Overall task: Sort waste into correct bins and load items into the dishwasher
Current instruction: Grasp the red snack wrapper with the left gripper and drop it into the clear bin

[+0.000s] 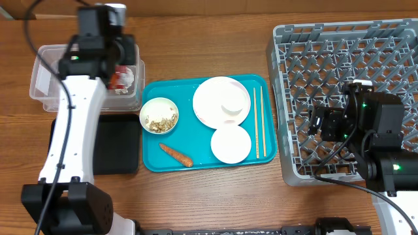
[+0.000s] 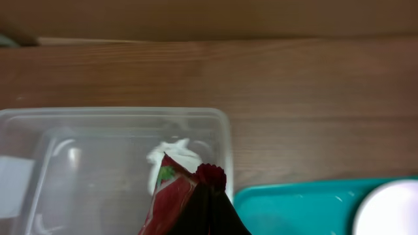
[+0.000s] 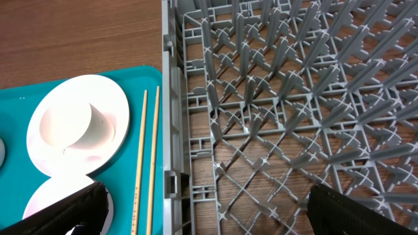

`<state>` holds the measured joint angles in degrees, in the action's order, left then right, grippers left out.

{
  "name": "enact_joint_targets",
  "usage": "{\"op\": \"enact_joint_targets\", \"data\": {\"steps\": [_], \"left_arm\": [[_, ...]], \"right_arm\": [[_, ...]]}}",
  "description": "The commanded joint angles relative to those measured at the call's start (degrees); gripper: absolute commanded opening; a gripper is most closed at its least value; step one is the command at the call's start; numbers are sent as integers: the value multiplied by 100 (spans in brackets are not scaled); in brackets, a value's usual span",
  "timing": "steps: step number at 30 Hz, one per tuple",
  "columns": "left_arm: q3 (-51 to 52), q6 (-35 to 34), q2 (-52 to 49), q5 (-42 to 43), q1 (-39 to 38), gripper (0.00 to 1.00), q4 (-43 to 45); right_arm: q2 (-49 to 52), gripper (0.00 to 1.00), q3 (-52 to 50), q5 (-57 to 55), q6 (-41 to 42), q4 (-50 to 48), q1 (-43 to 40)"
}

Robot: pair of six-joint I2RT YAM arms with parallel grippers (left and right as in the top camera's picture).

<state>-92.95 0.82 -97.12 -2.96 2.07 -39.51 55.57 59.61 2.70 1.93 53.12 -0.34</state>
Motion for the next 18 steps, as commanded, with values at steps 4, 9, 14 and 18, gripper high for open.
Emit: {"op": "enact_joint_targets", "data": {"steps": [4,9,14,18], "left_arm": [[-44,-170,-413,-48,306,38,39],[-72,-170,-439,4,326,60,122],[-227,-170,-208,1303,-22,59,-9],[-229,-170,-168,2184,-702,59,-7]], "right_arm": [[-26,100,153,-31,20,-28,-9],[-26,100,153,-31,20,-26,-9],[-26,100,153,-31,22,-28,-9],[-26,100,153,-31,22,-28,-9]]}}
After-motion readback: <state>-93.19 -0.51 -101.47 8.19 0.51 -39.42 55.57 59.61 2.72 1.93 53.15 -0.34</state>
